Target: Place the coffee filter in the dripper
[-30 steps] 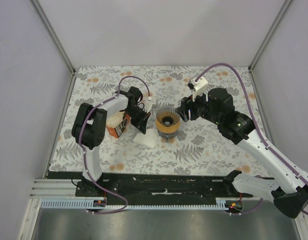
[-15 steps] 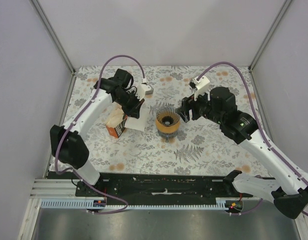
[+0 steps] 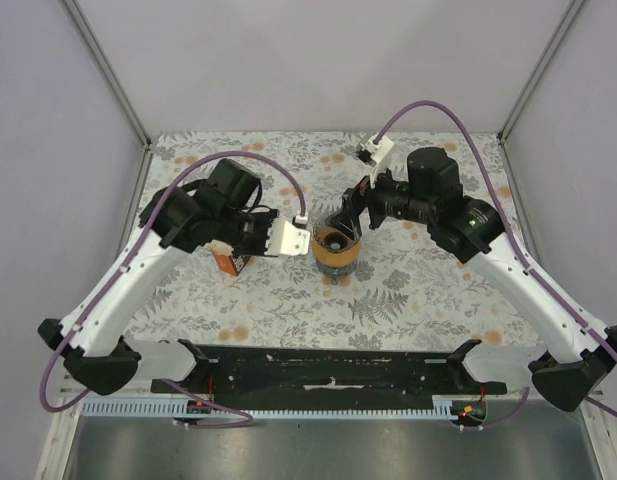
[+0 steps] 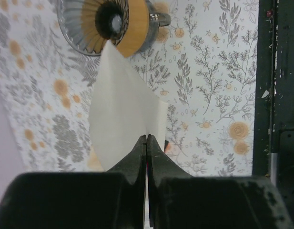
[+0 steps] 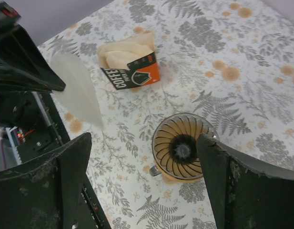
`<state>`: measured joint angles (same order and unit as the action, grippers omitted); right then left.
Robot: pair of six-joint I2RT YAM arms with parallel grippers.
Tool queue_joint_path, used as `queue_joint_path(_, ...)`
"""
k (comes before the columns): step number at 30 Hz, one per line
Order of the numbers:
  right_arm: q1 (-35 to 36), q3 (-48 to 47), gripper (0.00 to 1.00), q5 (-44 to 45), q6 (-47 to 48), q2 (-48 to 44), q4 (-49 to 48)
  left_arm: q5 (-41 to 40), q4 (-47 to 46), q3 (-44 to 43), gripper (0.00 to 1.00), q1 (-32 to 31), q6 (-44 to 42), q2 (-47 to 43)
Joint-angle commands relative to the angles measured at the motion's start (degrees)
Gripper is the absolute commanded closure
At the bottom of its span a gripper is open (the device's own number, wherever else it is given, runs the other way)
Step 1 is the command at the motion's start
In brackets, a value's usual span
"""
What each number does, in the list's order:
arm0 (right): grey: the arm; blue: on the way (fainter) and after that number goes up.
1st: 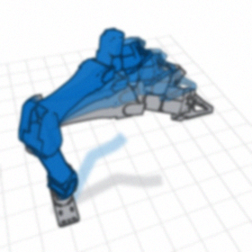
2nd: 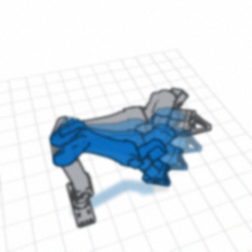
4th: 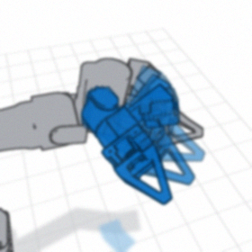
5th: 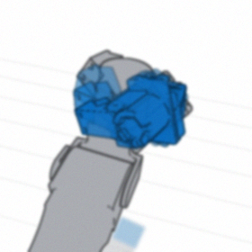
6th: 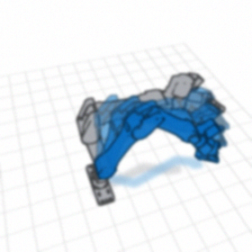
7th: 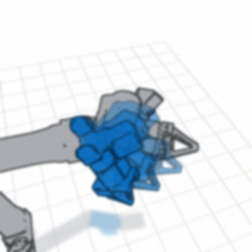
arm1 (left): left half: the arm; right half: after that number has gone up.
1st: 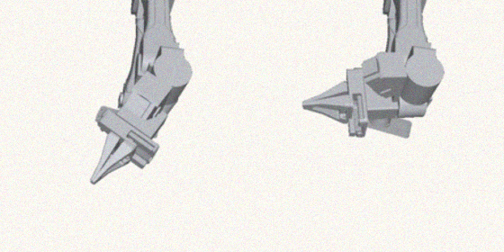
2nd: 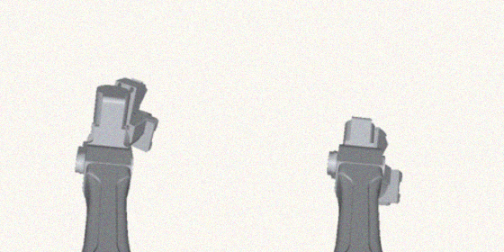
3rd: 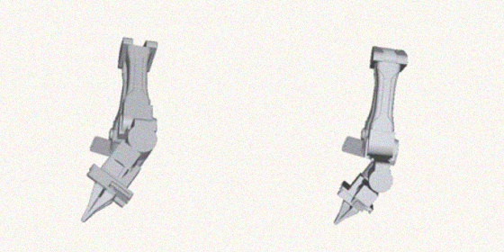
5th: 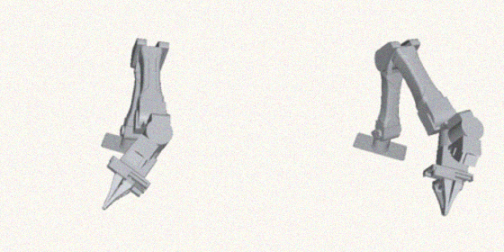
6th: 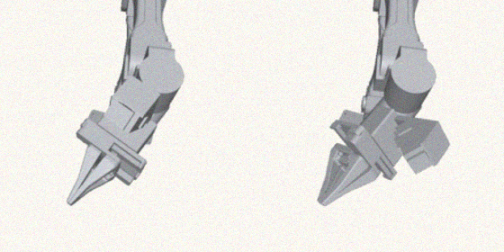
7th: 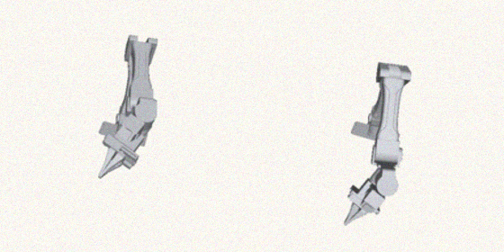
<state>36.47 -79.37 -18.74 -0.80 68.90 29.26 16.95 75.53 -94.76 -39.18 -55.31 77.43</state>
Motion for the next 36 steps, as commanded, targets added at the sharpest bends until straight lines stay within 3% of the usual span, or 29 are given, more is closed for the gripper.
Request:
queue_joint_path(1,0.2,-2.2,0.03,-12.1,2.4,1.8,-0.2,4.1,8.6,0.1,0.98,-2.7,-15.3,-6.9)
queue_joint_path(4,2.6,-1.0,0.04,-18.2,2.7,1.8,-2.7,4.0,7.2,0.9,0.98,-4.5,-16.6,-7.9)
queue_joint_path(10,8.4,-1.8,0.07,-16.5,1.5,4.6,-4.2,2.3,5.6,2.6,0.98,-7.1,-18.1,-8.3)
queue_joint_path(20,9.5,-5.5,0.31,-12.2,-2.5,12.7,-4.5,2.4,3.9,4.8,0.98,-9.2,-17.9,-10.6)
queue_joint_path(30,11.8,-6.1,0.44,-16.3,-4.4,17.1,-5.5,0.7,0.5,5.6,0.98,-9.5,-17.6,-11.2)
queue_joint_path(36,12.4,-5.1,0.59,-17.5,-4.8,17.8,-5.5,0.7,-0.4,5.4,0.98,-9.5,-17.6,-11.2)
